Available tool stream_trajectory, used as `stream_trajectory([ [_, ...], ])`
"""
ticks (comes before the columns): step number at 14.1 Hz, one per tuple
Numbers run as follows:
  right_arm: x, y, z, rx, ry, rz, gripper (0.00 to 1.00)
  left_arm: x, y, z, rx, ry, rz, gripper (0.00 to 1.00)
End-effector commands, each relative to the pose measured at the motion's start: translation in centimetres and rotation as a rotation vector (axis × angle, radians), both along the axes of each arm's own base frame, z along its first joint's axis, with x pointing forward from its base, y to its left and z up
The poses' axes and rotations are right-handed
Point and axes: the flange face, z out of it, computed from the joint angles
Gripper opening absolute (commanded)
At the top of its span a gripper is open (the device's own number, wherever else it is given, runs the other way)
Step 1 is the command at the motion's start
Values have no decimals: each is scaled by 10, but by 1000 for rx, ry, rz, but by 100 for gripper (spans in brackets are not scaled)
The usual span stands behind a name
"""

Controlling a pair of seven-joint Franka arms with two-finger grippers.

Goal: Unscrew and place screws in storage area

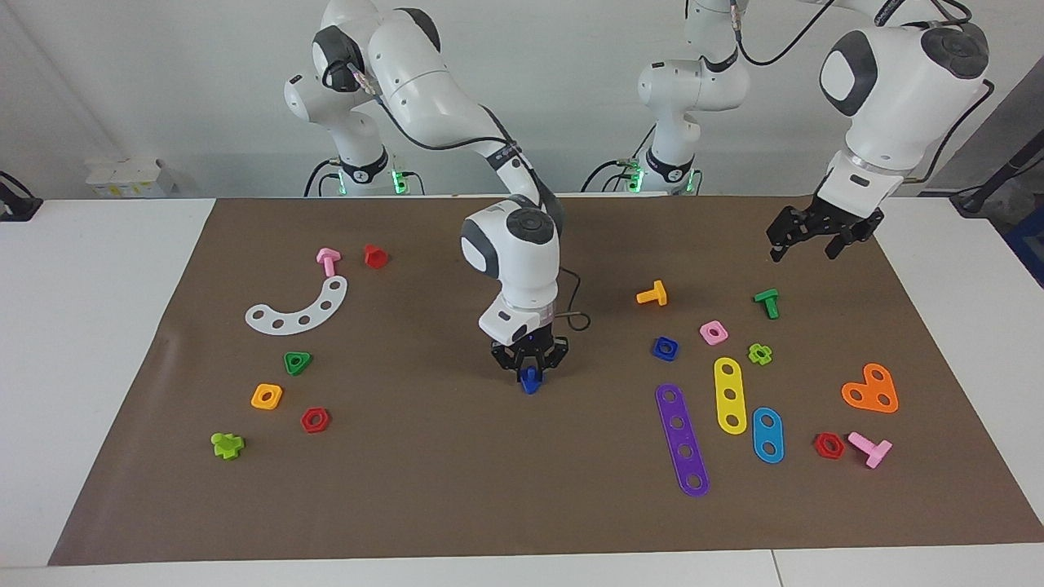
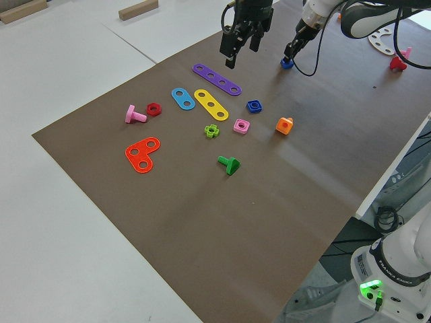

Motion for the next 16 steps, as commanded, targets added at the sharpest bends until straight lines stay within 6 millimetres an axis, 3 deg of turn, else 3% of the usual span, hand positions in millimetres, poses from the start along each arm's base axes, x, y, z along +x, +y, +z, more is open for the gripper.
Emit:
stream_trajectory([
  [1,-1,0,16,-10,-15,28,0,3,-13,20,17,-14,-19,100],
  [3,6,-10,41,8,-22,4,0,5,-8,46,18,-14,-6,100],
  [4,9,-25,68,12,-26,-11,0,5,-9,55,15,-12,-8,100],
  [7,31,-136,145,-8,-26,-26,0,3,-21,62,19,-30,-26,100],
  [9,33,-213,158,-32,-16,-7,0,1,-25,63,19,-28,-29,100],
  [12,17,-303,142,-28,42,24,0,-2,-27,66,19,-30,-32,100],
  [14,0,-338,113,22,42,20,0,-2,-24,66,19,-28,-27,100],
  [16,-20,-359,71,19,42,21,0,-1,-11,65,20,-26,-6,100],
])
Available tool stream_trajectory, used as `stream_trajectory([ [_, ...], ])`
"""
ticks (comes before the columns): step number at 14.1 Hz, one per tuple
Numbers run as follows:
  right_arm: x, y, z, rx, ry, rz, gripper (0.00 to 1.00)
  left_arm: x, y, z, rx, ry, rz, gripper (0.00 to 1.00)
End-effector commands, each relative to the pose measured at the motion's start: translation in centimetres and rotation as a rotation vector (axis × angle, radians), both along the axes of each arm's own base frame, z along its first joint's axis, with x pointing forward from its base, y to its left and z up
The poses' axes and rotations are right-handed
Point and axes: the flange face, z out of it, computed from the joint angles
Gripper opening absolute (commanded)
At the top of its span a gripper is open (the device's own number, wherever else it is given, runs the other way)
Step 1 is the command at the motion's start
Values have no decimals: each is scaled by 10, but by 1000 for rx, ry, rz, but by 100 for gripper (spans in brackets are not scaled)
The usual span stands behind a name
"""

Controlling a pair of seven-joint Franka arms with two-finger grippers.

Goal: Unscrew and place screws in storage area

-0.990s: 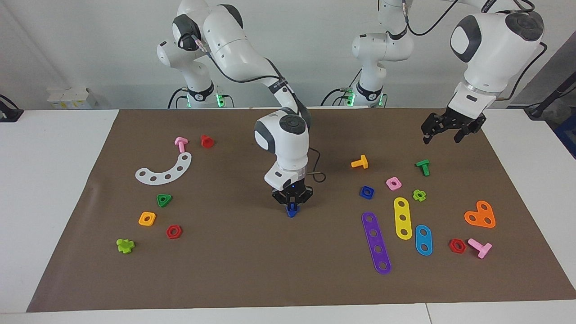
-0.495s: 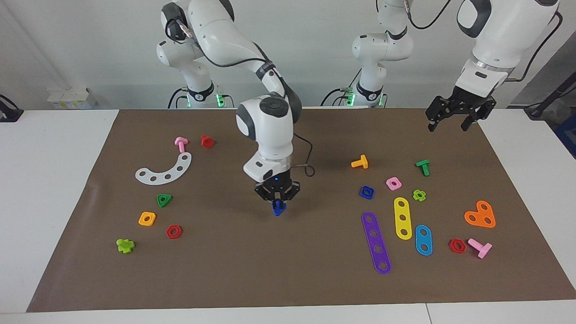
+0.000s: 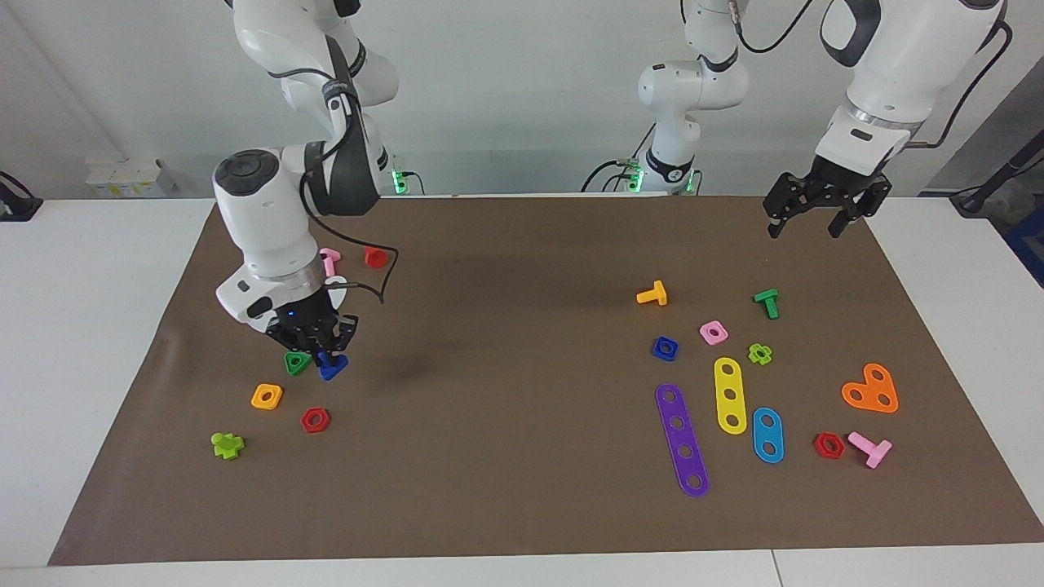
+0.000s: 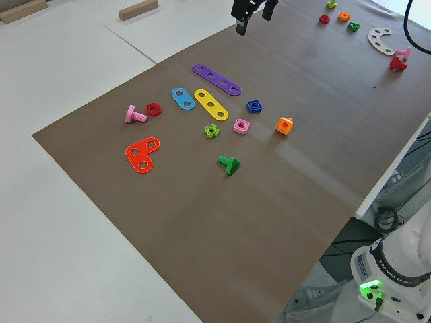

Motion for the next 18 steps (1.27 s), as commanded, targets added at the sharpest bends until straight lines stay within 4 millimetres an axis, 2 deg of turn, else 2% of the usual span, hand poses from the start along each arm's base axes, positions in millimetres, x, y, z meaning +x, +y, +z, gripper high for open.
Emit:
stream_trajectory([
  [1,-41,-20,-52,16,-16,4,0,1,24,2,20,15,43,100],
  [3,-53,-25,-76,12,-28,-2,0,-11,28,-8,24,55,49,100],
  [4,-56,-26,-81,11,-19,-1,0,-18,28,-16,25,76,52,100],
  [6,-60,-29,-85,5,-7,34,0,-23,29,-18,35,97,52,100],
  [7,-62,-38,-91,1,5,37,0,-24,29,-18,40,103,48,100],
  [8,-63,-43,-95,-2,12,41,17,-24,29,-20,40,108,48,100],
  [9,-63,-43,-95,-2,14,40,98,-27,28,-20,42,115,48,100],
  [11,-59,-40,-86,2,2,31,100,-27,28,-19,47,112,43,100],
  [12,-55,-36,-72,7,-18,20,100,-27,26,-20,47,109,37,100],
  [13,-50,-36,-48,19,-26,-27,100,-27,22,-20,48,115,29,100],
  [14,-41,-37,-19,27,-18,-59,100,-28,19,-20,49,119,25,100],
  [15,-34,-40,19,33,-4,-76,100,-29,17,-19,49,121,20,100],
  [16,-30,-44,55,34,10,-83,100,-29,16,-19,50,124,19,100],
  [18,-30,-49,112,31,22,-111,100,-29,16,-19,48,126,17,100],
])
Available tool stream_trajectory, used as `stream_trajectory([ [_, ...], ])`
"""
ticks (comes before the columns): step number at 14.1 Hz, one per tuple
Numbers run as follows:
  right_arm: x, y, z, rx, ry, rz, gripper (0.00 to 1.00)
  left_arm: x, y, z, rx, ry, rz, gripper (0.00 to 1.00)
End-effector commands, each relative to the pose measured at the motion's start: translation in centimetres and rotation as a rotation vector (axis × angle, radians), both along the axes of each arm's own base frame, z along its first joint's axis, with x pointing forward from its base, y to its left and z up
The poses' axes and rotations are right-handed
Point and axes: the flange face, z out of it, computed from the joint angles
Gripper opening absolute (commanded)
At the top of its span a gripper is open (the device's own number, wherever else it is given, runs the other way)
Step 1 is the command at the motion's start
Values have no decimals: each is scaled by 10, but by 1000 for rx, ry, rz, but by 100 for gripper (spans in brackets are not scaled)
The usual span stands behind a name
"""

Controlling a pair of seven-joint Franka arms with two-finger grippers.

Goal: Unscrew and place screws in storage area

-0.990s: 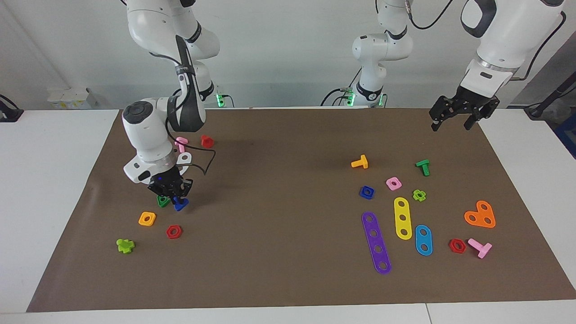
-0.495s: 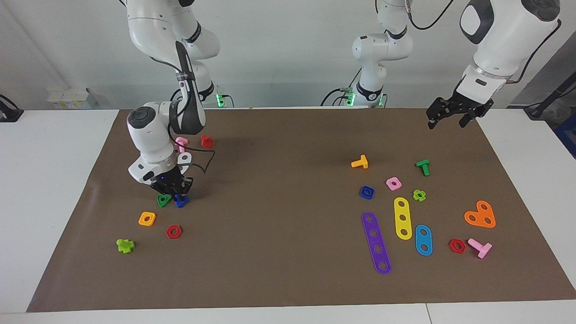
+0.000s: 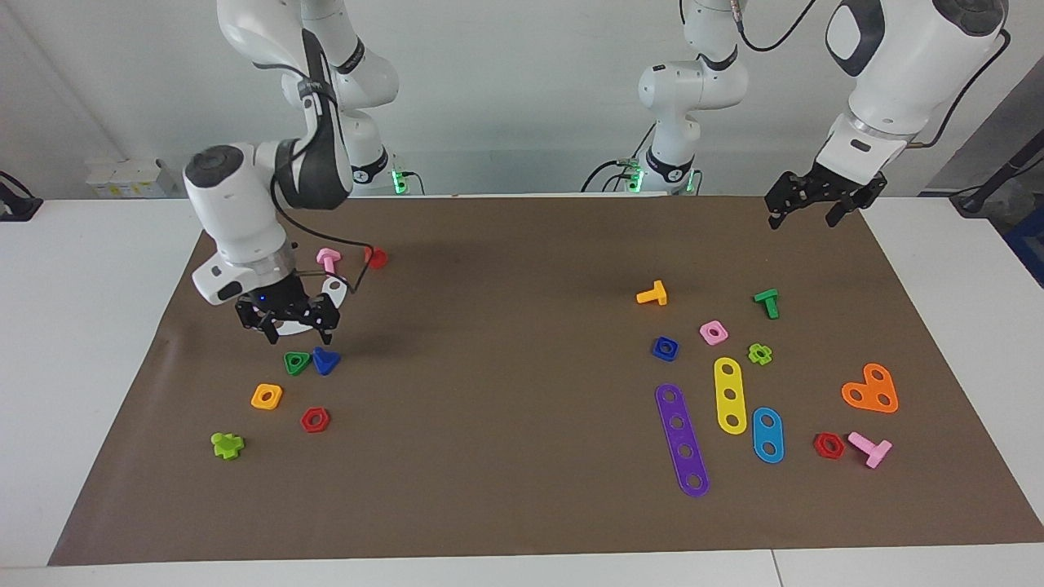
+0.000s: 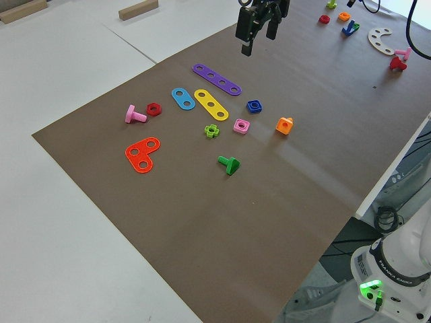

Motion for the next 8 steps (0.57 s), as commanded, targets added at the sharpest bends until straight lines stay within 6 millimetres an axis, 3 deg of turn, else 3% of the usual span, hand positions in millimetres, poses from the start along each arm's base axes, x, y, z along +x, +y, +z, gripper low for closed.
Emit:
stream_trajectory([
  [1,-2,-15,75,8,21,-72,100,-10,1,2,23,8,-4,100],
  [4,-20,-37,134,16,66,-137,100,-7,10,3,20,-7,9,100],
  [8,-59,-53,176,32,119,-166,100,-5,18,3,16,-22,23,100],
])
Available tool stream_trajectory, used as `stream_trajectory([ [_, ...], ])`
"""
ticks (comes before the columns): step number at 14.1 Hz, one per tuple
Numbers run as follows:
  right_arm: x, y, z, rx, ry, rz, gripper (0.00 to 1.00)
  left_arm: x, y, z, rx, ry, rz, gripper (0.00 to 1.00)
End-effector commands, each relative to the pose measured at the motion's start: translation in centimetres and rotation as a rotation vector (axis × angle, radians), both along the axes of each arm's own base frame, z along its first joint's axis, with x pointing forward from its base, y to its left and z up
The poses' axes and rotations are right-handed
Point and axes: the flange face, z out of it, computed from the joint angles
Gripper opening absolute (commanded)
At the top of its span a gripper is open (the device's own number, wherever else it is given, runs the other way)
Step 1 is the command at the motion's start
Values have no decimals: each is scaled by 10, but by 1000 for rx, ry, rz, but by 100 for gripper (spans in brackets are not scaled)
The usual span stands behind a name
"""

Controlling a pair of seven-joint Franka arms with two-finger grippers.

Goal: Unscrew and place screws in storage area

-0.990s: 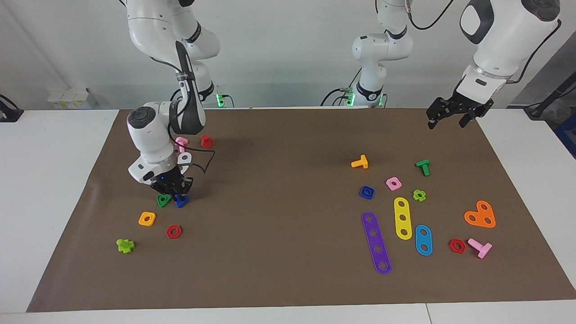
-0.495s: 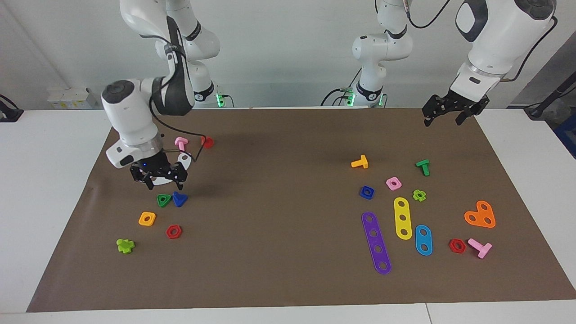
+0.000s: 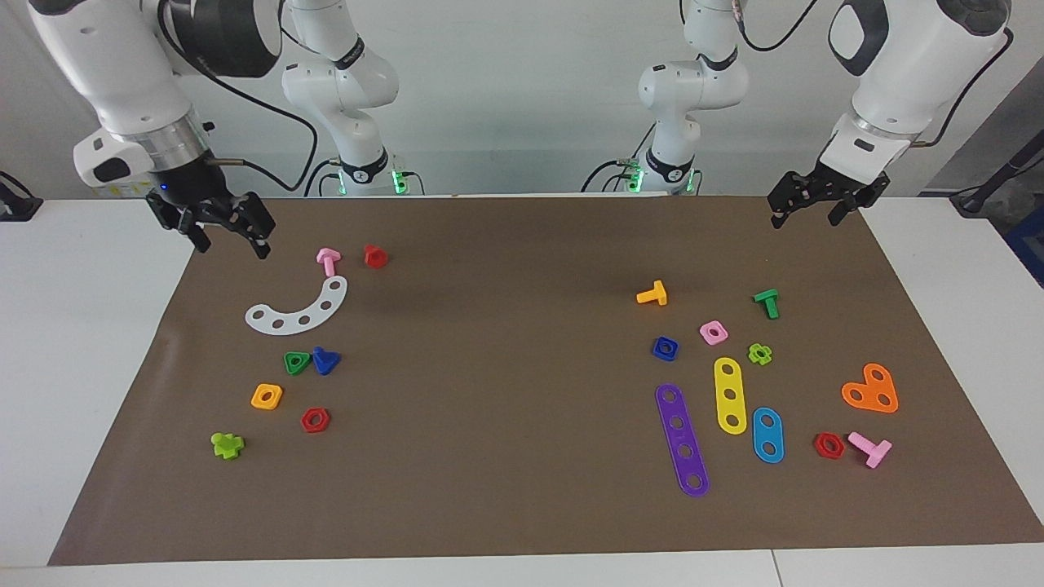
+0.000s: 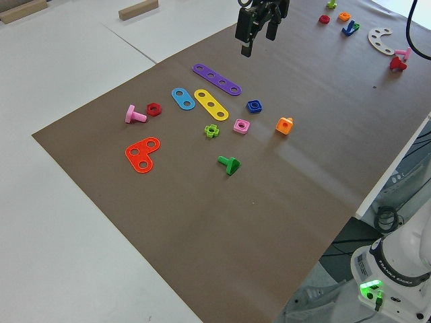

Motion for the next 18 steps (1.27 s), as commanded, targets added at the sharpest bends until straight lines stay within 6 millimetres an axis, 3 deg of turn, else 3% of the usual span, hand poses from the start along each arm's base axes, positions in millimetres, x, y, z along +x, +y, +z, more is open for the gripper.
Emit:
stream_trajectory([
  [1,-19,-13,10,7,20,-38,100,-6,7,2,16,-18,3,100],
  [7,-18,6,10,-89,37,93,100,-2,0,2,13,-53,-13,100],
  [18,-19,14,13,0,16,47,100,-1,-6,-2,-49,-69,-65,100],
])
